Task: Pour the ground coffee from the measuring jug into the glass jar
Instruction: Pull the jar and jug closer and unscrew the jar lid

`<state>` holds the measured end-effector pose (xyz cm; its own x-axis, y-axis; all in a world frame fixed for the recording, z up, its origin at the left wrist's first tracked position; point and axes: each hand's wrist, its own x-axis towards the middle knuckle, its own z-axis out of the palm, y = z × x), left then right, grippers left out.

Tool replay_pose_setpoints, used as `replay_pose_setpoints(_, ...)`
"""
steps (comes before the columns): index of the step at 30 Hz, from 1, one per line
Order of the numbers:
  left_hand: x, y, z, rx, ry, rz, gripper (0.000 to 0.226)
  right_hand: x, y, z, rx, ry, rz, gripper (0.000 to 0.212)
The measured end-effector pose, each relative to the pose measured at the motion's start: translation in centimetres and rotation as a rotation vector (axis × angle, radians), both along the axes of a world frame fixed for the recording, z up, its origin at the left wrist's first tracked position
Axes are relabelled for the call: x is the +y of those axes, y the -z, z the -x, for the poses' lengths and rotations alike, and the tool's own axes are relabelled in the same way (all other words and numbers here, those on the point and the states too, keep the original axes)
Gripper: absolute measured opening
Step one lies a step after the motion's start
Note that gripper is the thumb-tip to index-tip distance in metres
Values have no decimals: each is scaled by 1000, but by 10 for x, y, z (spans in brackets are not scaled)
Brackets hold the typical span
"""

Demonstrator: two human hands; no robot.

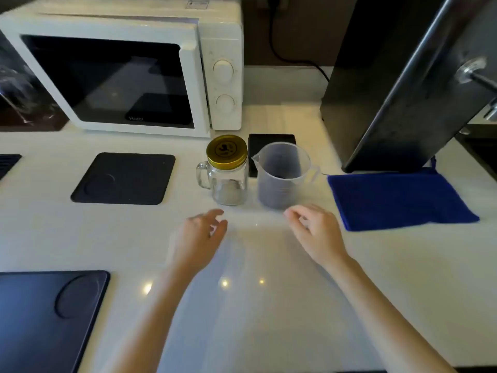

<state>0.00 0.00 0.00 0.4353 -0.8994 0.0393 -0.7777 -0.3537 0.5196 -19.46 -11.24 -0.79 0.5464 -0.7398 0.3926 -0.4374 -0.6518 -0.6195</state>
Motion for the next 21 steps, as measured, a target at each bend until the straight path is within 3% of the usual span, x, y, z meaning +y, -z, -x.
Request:
replay_pose_setpoints(4, -19, -11, -15, 131, -212, 406, 19, -12, -17, -8, -478, 309, -123, 14)
replay_pose_setpoints(7, -35, -5, -21, 208, -370, 476, 19, -28, -20, -15, -692, 503, -264, 8)
replay_pose_setpoints(10, -50, 4, -29, 465, -444, 474, 35, -39, -19, -23, -770, 580, -423, 7)
replay_pose_setpoints(12, -61, 9, -32, 769, -442, 455, 43, -44, -16, -30, -769, 588, -526, 10)
replay_pose_setpoints(15, -73, 9, -34, 1207, -418, 586, 39, -48, -10, -41, -831, 616, -747, 16)
replay_pose_setpoints(17, -76, 9, -35, 1286, -390, 614, 36, -48, -6, -46, -867, 612, -843, 19)
replay_pose_setpoints(21, -82, 15, -33, 1218, -443, 529, 20, -45, -3, -54, -834, 633, -829, 25)
